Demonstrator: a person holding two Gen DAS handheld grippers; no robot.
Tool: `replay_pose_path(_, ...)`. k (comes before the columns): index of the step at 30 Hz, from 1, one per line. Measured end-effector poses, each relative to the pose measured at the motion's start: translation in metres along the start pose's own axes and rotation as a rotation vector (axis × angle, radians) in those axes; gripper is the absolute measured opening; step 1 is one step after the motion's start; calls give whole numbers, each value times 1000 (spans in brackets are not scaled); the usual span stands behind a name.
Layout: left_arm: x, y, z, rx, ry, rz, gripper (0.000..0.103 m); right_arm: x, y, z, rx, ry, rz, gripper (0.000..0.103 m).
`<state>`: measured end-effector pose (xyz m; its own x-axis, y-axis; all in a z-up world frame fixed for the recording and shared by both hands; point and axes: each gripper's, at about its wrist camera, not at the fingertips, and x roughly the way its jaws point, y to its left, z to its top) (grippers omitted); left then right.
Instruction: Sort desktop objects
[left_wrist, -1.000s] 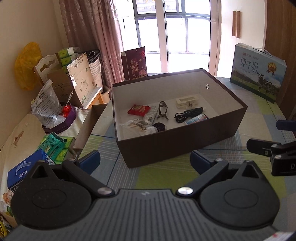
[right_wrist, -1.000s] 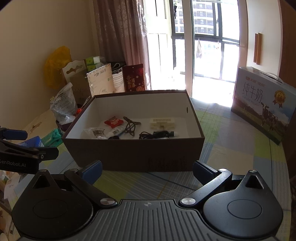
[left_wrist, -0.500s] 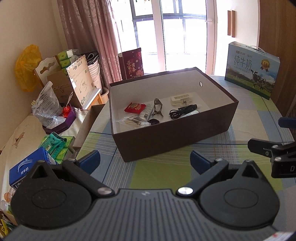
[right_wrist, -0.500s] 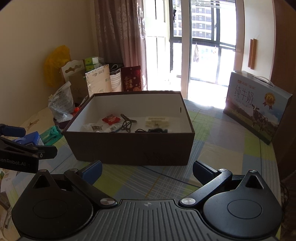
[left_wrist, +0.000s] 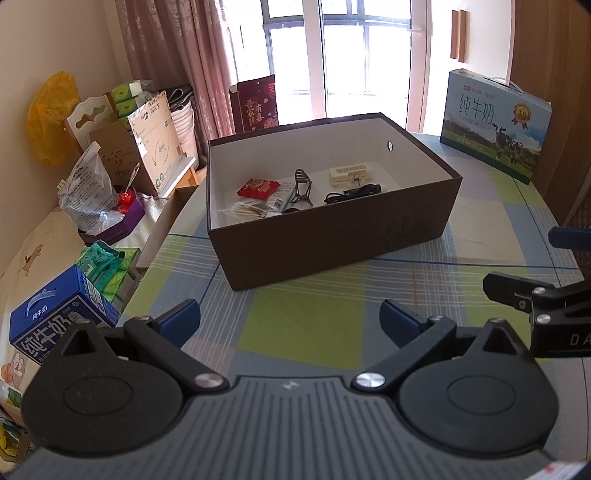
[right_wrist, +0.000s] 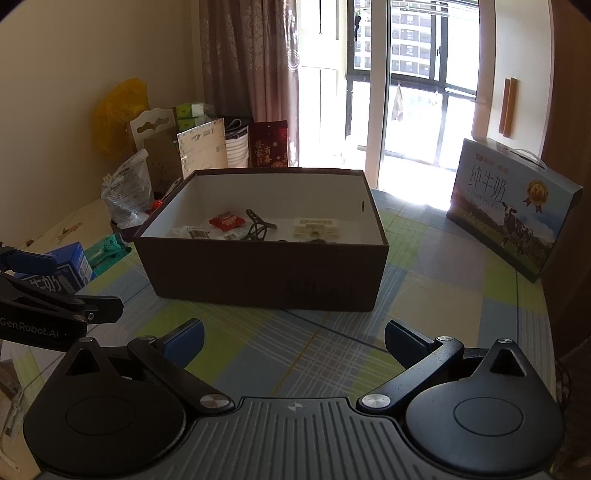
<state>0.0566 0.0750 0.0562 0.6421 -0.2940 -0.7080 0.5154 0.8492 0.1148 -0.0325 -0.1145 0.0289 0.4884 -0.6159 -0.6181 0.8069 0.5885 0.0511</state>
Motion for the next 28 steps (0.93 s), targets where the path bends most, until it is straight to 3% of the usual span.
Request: replay_pose_path(28, 24, 1, -16, 10, 76, -47, 102, 21, 8, -15, -48, 62, -7, 101)
